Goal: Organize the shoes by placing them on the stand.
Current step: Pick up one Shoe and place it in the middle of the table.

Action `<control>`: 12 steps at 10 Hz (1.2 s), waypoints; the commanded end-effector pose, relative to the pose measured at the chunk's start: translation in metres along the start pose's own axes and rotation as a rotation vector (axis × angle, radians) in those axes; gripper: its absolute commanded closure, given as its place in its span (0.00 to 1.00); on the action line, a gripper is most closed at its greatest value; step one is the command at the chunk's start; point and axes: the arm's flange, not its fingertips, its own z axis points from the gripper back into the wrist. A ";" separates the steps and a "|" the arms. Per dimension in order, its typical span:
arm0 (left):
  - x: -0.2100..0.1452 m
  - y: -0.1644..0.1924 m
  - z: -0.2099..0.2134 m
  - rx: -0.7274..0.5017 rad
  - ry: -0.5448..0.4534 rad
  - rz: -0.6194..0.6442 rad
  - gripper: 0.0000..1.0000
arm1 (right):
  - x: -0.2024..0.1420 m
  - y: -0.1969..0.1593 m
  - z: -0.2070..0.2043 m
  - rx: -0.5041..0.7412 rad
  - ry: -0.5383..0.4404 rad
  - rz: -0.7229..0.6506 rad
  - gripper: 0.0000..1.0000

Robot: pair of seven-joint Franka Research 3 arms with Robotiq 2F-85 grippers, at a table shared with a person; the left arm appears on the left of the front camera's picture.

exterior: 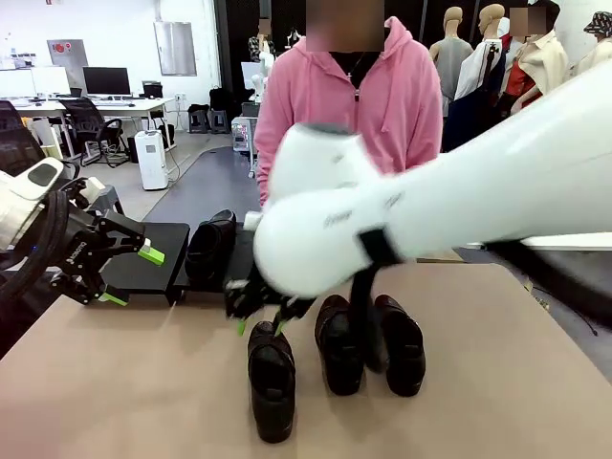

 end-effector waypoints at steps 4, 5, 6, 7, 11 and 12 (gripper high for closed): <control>0.000 0.000 0.001 -0.003 -0.003 0.001 0.00 | -0.053 -0.225 0.157 0.401 0.055 0.226 0.00; 0.000 0.000 0.001 -0.003 -0.003 0.001 0.00 | -0.069 -0.259 0.165 0.429 0.017 0.193 0.00; 0.000 0.000 0.001 -0.003 -0.003 0.001 0.00 | -0.090 -0.293 0.165 0.445 -0.060 0.084 0.00; 0.000 0.000 0.001 -0.003 -0.003 0.001 0.00 | -0.105 -0.314 0.150 0.460 -0.138 0.013 0.00; 0.000 0.000 0.001 -0.003 -0.003 0.001 0.00 | -0.097 -0.333 0.167 0.456 -0.096 0.031 0.00; 0.000 0.000 0.001 -0.003 -0.003 0.001 0.00 | -0.097 -0.333 0.167 0.456 -0.096 0.031 0.00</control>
